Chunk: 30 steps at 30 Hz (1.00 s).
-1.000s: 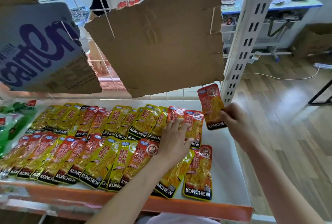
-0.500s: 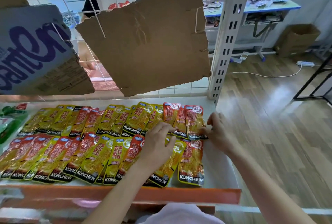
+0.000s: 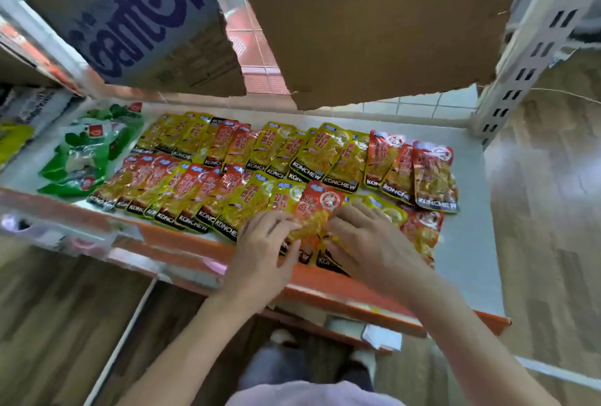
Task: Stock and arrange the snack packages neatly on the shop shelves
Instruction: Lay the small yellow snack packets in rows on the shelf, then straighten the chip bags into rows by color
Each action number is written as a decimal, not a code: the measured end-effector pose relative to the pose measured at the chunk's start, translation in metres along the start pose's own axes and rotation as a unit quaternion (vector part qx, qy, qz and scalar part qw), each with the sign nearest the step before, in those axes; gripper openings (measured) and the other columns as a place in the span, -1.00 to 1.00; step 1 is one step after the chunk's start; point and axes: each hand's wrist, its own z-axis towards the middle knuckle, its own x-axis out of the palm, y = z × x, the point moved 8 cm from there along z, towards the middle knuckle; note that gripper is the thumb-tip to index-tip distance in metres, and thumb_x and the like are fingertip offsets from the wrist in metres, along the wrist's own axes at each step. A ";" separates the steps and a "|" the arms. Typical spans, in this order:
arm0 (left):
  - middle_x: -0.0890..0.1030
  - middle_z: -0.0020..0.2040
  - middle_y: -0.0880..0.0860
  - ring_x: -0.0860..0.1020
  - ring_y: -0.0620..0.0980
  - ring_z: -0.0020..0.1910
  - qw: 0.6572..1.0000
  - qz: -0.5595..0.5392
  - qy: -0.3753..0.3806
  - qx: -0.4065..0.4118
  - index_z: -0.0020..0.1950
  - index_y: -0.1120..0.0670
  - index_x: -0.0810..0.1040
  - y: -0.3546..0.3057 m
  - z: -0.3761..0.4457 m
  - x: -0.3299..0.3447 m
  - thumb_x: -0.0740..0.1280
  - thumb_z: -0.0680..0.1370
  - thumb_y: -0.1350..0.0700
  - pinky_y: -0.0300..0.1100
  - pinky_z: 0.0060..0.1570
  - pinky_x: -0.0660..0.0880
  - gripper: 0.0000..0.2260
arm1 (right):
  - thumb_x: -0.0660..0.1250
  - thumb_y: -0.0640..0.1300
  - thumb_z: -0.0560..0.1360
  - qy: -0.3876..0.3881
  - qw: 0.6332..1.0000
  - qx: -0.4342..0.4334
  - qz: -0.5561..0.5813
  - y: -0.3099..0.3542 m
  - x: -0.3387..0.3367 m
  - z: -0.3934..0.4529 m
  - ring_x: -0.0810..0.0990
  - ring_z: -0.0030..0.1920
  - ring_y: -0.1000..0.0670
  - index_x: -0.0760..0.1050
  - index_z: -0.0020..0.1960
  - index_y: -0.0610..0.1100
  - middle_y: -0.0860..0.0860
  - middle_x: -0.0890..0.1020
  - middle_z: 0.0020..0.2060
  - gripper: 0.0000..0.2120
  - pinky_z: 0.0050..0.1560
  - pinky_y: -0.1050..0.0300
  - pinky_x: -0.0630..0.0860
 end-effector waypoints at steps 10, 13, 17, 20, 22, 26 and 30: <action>0.54 0.14 0.07 0.49 0.08 0.16 0.987 0.034 -0.023 -0.153 0.15 0.12 0.57 0.134 -0.101 -0.058 0.34 0.49 0.14 -0.09 0.21 0.37 -0.76 | 0.38 -0.15 0.41 0.032 0.994 -0.104 -0.003 0.112 0.047 0.081 0.61 -0.11 -0.16 0.61 -0.06 -0.18 -0.08 0.63 -0.10 -0.85 -0.14 0.00 0.52; 0.55 0.13 0.09 0.52 0.11 0.12 0.974 0.057 -0.014 -0.217 0.17 0.11 0.57 0.194 -0.152 -0.080 0.37 0.47 0.11 -0.05 0.13 0.46 -0.72 | 0.35 -0.18 0.46 0.071 0.984 -0.164 0.000 0.181 0.091 0.117 0.59 -0.07 -0.19 0.59 -0.02 -0.23 -0.13 0.61 -0.05 -0.85 -0.11 -0.03 0.52; 0.61 -0.01 0.13 0.59 0.18 -0.04 0.946 0.075 -0.062 -0.308 0.05 0.15 0.61 0.280 -0.229 -0.132 0.49 0.36 0.16 0.02 -0.06 0.55 -0.72 | 0.31 -0.20 0.46 0.109 0.965 -0.239 0.011 0.292 0.147 0.159 0.60 -0.09 -0.22 0.59 0.01 -0.22 -0.14 0.62 -0.01 -0.83 -0.18 -0.10 0.54; 0.60 0.00 0.08 0.57 0.14 -0.03 0.925 0.081 -0.106 -0.356 0.06 0.12 0.61 0.339 -0.277 -0.172 0.46 0.40 0.15 -0.01 -0.01 0.49 -0.75 | 0.35 -0.23 0.39 0.126 0.954 -0.270 0.028 0.365 0.179 0.188 0.62 -0.14 -0.21 0.59 -0.06 -0.23 -0.14 0.63 -0.03 -0.85 -0.22 0.00 0.54; 0.58 0.04 0.08 0.55 0.13 0.03 0.916 0.083 -0.125 -0.372 0.09 0.11 0.60 0.372 -0.299 -0.196 0.41 0.45 0.13 -0.01 0.04 0.45 -0.77 | 0.33 -0.21 0.40 0.120 0.949 -0.286 0.047 0.407 0.194 0.207 0.62 -0.10 -0.20 0.60 -0.07 -0.21 -0.13 0.62 -0.04 -0.86 -0.16 0.01 0.54; 0.56 0.08 0.05 0.52 0.08 0.05 0.901 0.083 -0.153 -0.398 0.10 0.08 0.59 0.423 -0.335 -0.234 0.38 0.47 0.11 -0.07 0.05 0.42 -0.78 | 0.39 -0.24 0.40 0.128 0.935 -0.326 0.049 0.476 0.228 0.241 0.60 0.00 -0.22 0.60 0.01 -0.22 -0.14 0.61 0.01 -0.80 -0.05 -0.06 0.55; 0.57 0.08 0.04 0.52 0.05 0.07 0.879 0.069 -0.174 -0.438 0.12 0.07 0.59 0.465 -0.361 -0.252 0.39 0.47 0.11 -0.11 0.09 0.41 -0.78 | 0.32 -0.17 0.49 0.166 0.915 -0.366 0.043 0.516 0.267 0.274 0.53 0.11 -0.14 0.55 0.12 -0.17 -0.07 0.56 0.12 -0.78 0.07 -0.04 0.49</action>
